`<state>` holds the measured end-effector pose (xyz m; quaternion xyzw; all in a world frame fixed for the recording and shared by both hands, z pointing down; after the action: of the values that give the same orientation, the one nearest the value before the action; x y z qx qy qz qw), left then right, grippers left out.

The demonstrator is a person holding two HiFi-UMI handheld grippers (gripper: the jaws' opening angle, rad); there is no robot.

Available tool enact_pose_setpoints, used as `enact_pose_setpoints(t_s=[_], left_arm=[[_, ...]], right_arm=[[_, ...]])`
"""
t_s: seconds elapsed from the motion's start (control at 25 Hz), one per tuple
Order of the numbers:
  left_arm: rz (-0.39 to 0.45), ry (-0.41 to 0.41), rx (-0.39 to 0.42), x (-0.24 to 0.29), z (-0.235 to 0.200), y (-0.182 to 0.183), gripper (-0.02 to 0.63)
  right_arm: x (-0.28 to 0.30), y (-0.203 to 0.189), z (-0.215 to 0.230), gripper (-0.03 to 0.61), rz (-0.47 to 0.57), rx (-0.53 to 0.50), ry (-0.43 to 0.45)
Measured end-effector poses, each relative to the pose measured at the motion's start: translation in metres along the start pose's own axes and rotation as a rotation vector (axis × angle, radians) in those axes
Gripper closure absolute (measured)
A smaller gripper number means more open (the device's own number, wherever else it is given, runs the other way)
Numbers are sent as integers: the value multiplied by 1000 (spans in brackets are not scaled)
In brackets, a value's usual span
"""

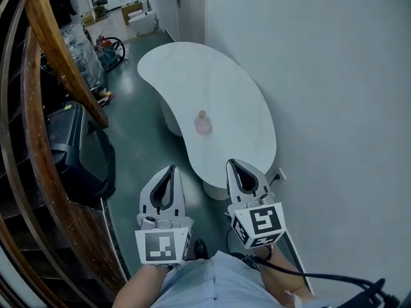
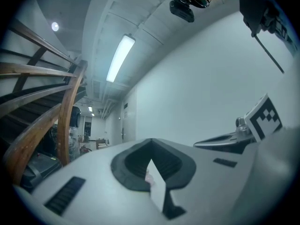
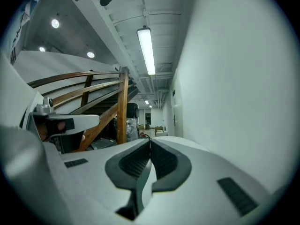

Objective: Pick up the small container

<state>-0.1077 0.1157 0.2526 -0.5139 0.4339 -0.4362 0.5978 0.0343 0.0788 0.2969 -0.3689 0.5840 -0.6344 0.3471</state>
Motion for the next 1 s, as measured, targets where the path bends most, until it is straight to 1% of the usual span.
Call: enact_pose_setpoints(t_s=[0.04, 0.16, 0.24, 0.56, 0.8, 1.0], left_arm=[[-1, -3, -9, 3, -3, -1, 615], [-1, -29, 19, 11, -9, -7, 615], [-7, -44, 20, 15, -9, -11, 615], [-37, -64, 4, 39, -13, -28, 615], [-52, -61, 26, 76, -22, -32, 615], [-52, -25, 44, 116, -35, -28, 615]], right_arm=[[3, 2, 1, 577, 5, 0, -10], [10, 2, 5, 577, 9, 2, -32], [14, 0, 7, 577, 5, 5, -43], [36, -6, 18, 577, -17, 3, -52], [73, -11, 36, 577, -21, 26, -38], [112, -2, 52, 577, -1, 30, 10]])
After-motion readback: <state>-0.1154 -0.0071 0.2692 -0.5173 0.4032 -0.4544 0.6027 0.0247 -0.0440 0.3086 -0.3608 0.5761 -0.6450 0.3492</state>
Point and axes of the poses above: the fingertips, and each gripper's own axes: x forward along the fingers, z to its right, y out of its top, the point moved 3 cm from there along -x, backward along the fingers, and after that the axes turned 1 degree about -y, right-handed, at the moved point
